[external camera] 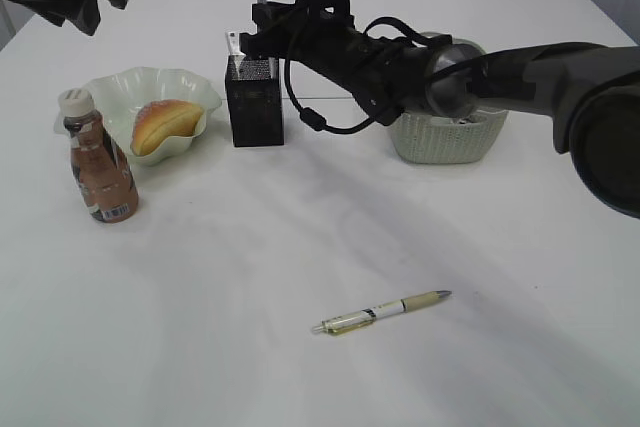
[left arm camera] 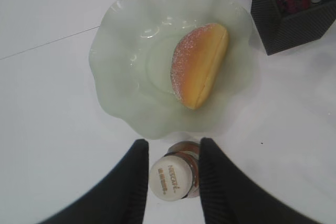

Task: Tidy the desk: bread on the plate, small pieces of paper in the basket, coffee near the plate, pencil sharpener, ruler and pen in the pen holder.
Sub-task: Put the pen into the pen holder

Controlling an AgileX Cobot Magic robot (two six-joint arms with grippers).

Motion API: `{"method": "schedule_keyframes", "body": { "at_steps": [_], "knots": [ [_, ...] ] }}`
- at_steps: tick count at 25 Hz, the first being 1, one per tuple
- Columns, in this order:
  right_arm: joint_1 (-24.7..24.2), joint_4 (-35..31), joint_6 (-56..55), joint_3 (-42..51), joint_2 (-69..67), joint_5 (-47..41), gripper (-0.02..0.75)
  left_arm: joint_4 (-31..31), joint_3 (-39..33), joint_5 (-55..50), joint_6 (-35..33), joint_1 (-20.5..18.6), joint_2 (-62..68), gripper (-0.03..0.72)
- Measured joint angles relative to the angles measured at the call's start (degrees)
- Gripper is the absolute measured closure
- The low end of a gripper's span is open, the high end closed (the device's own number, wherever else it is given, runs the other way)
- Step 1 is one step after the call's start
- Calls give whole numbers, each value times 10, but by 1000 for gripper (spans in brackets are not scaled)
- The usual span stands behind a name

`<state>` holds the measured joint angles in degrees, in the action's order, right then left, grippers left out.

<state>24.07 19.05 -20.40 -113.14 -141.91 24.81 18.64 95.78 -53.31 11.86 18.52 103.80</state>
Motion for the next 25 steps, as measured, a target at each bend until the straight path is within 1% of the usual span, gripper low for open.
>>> {"method": "schedule_keyframes", "body": {
  "at_steps": [25],
  "knots": [
    [0, 6, -16, -12, -14, 1, 689, 1, 0, 8, 0, 0, 0, 444]
  ]
}}
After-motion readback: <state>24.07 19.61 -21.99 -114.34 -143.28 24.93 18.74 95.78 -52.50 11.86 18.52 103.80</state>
